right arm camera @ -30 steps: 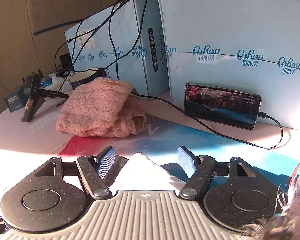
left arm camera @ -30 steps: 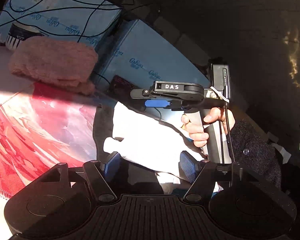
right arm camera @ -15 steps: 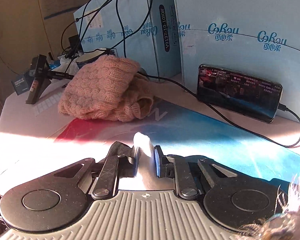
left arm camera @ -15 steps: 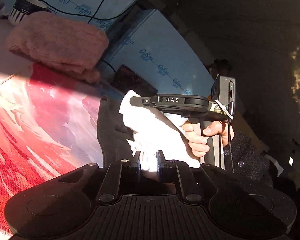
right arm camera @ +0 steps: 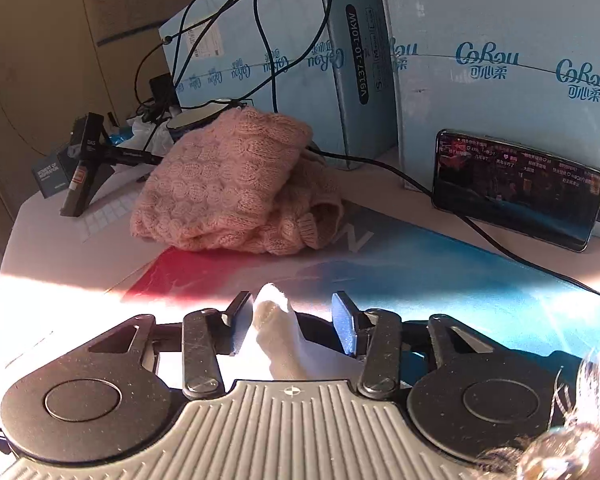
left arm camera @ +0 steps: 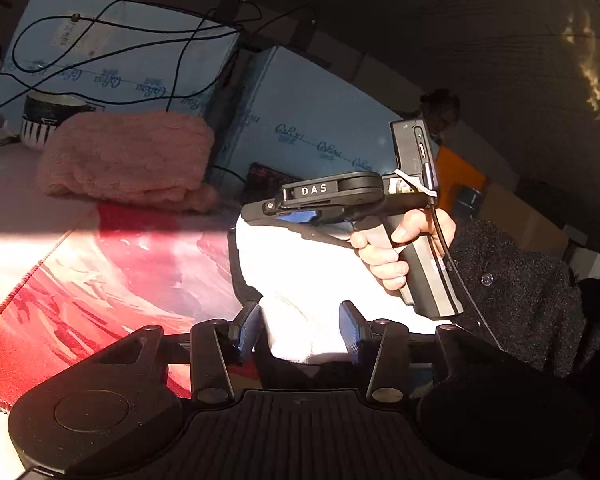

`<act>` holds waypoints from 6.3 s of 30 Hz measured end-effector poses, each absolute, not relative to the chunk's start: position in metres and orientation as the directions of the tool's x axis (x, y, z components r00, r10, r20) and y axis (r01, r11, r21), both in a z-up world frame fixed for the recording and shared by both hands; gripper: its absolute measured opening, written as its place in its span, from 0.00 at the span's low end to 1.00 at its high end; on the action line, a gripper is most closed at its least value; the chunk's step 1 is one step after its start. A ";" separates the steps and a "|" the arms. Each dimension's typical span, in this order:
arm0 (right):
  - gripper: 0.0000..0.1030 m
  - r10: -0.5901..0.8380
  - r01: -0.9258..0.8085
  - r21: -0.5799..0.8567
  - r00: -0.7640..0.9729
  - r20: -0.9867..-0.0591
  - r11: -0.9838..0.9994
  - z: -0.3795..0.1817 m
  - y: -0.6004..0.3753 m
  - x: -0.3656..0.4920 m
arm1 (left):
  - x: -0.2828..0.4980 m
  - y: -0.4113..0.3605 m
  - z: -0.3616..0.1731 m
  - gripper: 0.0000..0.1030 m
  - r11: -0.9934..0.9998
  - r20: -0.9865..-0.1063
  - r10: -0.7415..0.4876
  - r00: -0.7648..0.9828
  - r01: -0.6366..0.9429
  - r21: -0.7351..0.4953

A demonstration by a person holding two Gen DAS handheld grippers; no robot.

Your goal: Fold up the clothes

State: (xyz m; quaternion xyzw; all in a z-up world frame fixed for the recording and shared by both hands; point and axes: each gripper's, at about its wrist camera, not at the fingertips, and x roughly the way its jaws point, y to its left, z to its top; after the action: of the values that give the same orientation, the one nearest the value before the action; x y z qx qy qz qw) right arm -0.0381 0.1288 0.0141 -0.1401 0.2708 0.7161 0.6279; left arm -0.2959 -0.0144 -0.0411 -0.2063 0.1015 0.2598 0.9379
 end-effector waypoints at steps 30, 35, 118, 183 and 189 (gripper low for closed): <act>0.86 0.871 -0.767 0.521 0.100 -0.480 0.375 -0.006 -0.051 0.058 | -0.278 -0.027 -0.031 0.93 0.755 -0.469 0.181 0.864 -0.428 -0.497; 0.72 0.857 -0.801 0.490 0.054 -0.512 0.343 -0.014 -0.036 0.041 | -0.268 -0.007 -0.039 0.82 0.656 -0.409 0.202 0.890 -0.433 -0.619; 1.00 0.091 -0.088 0.043 0.993 -0.077 0.995 0.002 -0.115 0.037 | -0.018 0.015 -0.008 1.00 0.976 -0.110 0.202 0.973 -0.209 -0.054; 1.00 0.069 -0.068 0.019 0.998 -0.010 0.997 0.003 -0.124 0.032 | -0.018 -0.002 -0.009 1.00 0.981 -0.066 0.192 0.979 -0.190 0.036; 1.00 0.069 -0.069 0.020 0.998 -0.013 0.997 0.003 -0.124 0.033 | -0.019 -0.003 -0.009 1.00 0.981 -0.064 0.195 0.979 -0.193 0.036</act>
State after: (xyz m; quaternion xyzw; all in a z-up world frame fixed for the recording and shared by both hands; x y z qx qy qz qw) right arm 0.0328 -0.1244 0.0030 0.0099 0.0069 0.0345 0.9993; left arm -0.0188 -0.0032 -0.0086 0.0146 0.0336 0.0974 0.9946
